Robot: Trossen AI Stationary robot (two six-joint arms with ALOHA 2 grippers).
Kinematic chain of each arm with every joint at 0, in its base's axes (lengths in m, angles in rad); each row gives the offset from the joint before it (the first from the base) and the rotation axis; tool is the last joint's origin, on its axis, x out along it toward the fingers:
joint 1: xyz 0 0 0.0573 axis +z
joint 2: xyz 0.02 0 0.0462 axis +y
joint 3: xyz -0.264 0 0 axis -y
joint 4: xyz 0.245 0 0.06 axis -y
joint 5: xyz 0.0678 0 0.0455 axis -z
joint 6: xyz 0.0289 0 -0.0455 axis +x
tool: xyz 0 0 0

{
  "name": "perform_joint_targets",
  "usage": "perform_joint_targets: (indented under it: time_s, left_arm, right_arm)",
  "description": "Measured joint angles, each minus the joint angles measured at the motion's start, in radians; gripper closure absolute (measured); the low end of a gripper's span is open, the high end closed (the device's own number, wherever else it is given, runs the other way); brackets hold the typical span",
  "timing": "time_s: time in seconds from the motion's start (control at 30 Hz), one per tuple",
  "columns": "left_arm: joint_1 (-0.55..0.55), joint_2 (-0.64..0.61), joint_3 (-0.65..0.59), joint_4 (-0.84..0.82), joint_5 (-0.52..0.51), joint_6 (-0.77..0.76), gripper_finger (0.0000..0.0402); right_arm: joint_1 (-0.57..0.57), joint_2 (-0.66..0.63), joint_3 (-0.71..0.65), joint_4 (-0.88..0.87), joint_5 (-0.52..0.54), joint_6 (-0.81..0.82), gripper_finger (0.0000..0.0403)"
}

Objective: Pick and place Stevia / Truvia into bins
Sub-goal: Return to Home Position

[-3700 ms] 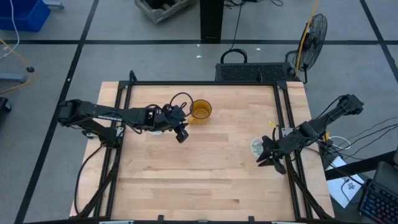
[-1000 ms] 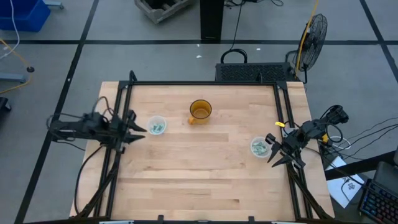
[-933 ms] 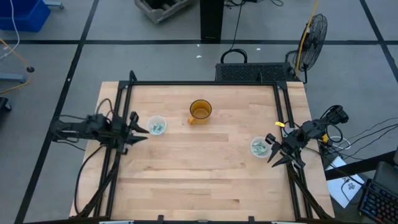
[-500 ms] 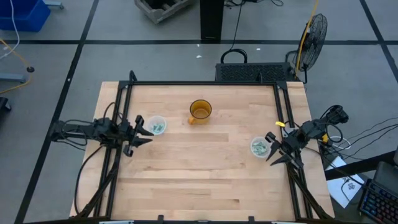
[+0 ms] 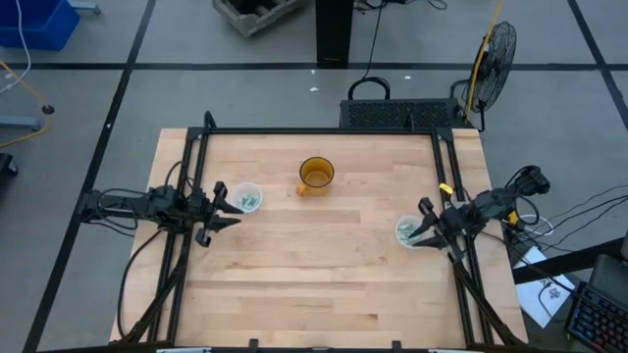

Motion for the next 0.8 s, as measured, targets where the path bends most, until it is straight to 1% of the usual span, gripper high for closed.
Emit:
perform_joint_targets:
  time_s: [0.1,0.2,0.33,0.57,0.73,0.8]
  left_arm:
    - [0.0,0.0,0.0,0.0,0.0,0.006,0.0284]
    - [0.0,0.0,0.0,0.0,0.0,0.013,0.0284]
    - [0.0,0.0,0.0,0.001,-0.001,0.013,0.0284]
    - [0.0,0.0,0.0,0.002,-0.003,0.036,0.0284]
    - [0.0,0.0,0.0,0.002,-0.066,0.028,0.0284]
    - [0.0,0.0,0.0,0.001,-0.088,0.033,0.0284]
  right_arm:
    - [-0.001,0.002,-0.013,0.088,0.018,-0.009,0.0307]
    - [-0.001,0.004,-0.086,0.218,0.03,-0.024,0.0309]
    - [-0.001,0.005,-0.167,0.332,0.031,-0.026,0.0307]
    - [-0.002,0.005,-0.172,0.323,0.047,-0.016,0.0309]
    - [-0.002,0.005,-0.179,0.282,0.135,0.004,0.0308]
    - [-0.002,0.006,-0.18,0.246,0.139,0.01,0.0309]
